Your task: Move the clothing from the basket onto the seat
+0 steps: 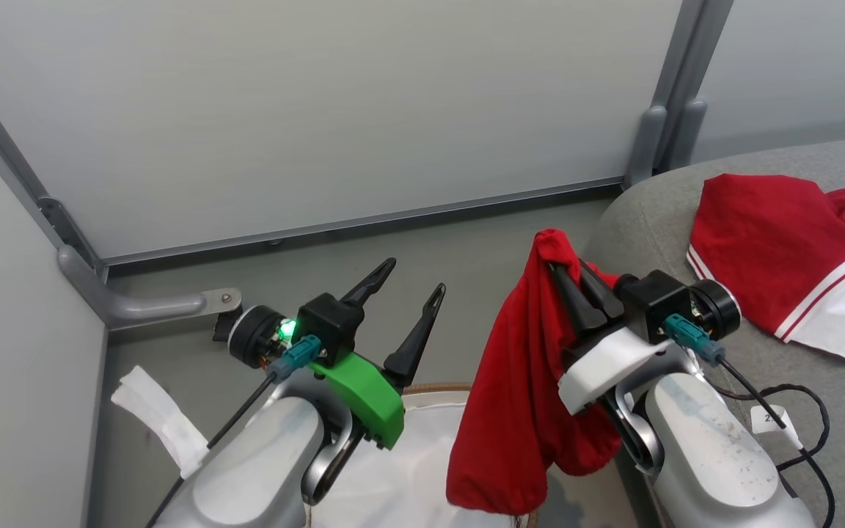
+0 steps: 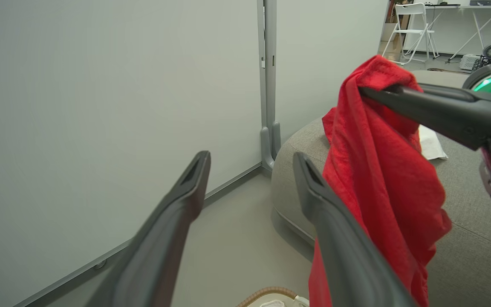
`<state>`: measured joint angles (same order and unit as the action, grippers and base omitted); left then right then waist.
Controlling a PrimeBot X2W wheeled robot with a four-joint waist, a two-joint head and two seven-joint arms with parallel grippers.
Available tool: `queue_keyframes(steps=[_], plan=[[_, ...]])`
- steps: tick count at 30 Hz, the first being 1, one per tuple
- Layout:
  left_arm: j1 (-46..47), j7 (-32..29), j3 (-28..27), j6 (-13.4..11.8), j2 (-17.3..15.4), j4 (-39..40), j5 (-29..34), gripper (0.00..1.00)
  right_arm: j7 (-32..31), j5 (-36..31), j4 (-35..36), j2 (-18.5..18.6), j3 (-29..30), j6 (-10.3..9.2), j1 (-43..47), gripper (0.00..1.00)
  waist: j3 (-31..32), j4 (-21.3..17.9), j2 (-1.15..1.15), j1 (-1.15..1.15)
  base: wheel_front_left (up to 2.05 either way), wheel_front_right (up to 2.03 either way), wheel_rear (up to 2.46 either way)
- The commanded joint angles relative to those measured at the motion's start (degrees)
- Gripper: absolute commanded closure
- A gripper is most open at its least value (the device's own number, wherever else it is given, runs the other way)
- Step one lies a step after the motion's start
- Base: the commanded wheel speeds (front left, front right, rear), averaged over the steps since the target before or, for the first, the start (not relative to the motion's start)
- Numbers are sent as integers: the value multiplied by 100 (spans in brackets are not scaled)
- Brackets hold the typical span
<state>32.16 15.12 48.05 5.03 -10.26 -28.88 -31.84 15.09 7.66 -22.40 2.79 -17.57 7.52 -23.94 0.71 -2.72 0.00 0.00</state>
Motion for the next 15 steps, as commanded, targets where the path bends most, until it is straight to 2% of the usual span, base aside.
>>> queue_keyframes(steps=[1, 7, 15], plan=[[-189, 4, -91, -35, 22, 27, 52, 0, 11, -43, 34, 19, 41, -6, 102, 100, -1, -32, 0, 0, 0, 0, 0], [-703, 4, -441, -67, 156, 136, 216, 0, 11, -126, 73, 20, 217, -6, 41, 100, 6, -166, 0, 0, 0, 0, 0], [-1323, 4, -871, -37, 379, 291, 438, 0, 11, -447, 111, 21, 591, -6, -34, 100, -2, -663, 0, 0, 0, 0, 0]])
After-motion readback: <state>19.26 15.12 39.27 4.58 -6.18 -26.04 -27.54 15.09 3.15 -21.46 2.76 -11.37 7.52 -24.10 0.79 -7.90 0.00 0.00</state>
